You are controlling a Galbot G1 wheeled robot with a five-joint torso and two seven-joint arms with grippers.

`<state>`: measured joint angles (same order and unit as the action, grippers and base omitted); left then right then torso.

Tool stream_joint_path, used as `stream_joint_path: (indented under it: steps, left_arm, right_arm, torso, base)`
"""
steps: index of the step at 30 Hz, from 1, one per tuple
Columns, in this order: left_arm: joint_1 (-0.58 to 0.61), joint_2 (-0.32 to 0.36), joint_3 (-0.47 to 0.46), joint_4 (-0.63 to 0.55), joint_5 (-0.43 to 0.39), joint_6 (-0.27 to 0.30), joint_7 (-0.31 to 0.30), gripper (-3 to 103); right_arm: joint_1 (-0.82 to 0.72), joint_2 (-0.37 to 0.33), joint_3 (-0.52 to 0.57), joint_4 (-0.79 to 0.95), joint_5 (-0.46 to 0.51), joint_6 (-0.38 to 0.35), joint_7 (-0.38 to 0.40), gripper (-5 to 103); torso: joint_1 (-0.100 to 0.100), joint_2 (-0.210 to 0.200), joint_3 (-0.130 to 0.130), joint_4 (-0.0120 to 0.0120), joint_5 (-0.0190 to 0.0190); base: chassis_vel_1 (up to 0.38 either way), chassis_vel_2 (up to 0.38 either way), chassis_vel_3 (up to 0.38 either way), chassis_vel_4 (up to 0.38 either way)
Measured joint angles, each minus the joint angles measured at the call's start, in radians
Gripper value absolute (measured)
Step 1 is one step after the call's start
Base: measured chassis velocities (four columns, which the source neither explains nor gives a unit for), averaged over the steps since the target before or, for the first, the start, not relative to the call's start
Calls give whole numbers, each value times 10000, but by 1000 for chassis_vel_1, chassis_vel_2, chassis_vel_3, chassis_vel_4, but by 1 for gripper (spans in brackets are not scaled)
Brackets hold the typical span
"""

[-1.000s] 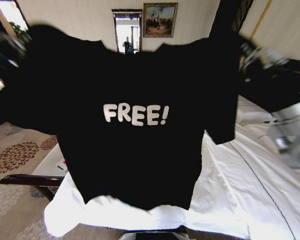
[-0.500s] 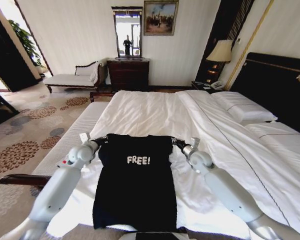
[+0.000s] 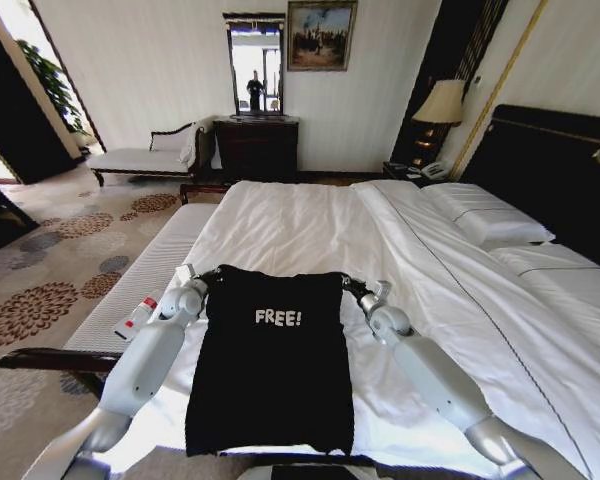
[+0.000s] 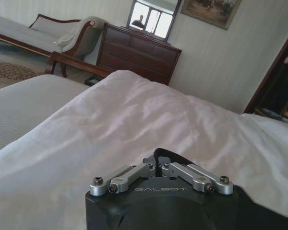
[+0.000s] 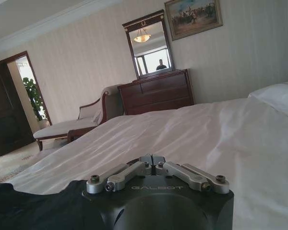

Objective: Fold the clothes on the bed.

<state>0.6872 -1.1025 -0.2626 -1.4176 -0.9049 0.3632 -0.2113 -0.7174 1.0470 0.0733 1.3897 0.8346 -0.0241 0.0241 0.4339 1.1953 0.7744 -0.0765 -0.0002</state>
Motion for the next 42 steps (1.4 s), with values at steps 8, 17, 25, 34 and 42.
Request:
stream_joint_path:
  steps: [8,17,25,34,42]
  left_arm:
    - [-15,-637,346,1791,1212,-235,139,0]
    - [-396,-1036,696,2694,1692,-123,-22,0]
    - [-483,-1085,749,2873,1757,21,-349,-2]
    - [1058,-832,-1180,425,1040,824,-1287,28]
    - [4982,-1009,-3718,-3409,629,760,-1290,61]
  right_arm:
    - [178,956,-566,-1735,-842,253,149,0]
    - [260,1812,-762,-2775,-1684,220,661,0]
    - [233,2050,-614,-3006,-1945,368,1032,0]
    - [-1293,1946,1224,-323,-195,1706,400,25]
    - [-3443,2159,2761,1226,2577,267,1581,58]
  torso:
    - [5,-3,5,3,2]
    - [4,-2,4,1,2]
    - [4,-2,3,1,1]
    - [3,-2,0,2,2]
    - [1,-2,0,1,0]
  base:
    - [0,0,0,0]
    - [0,0,0,0]
    - [0,0,0,0]
    - [0,0,0,0]
    - [0,0,0,0]
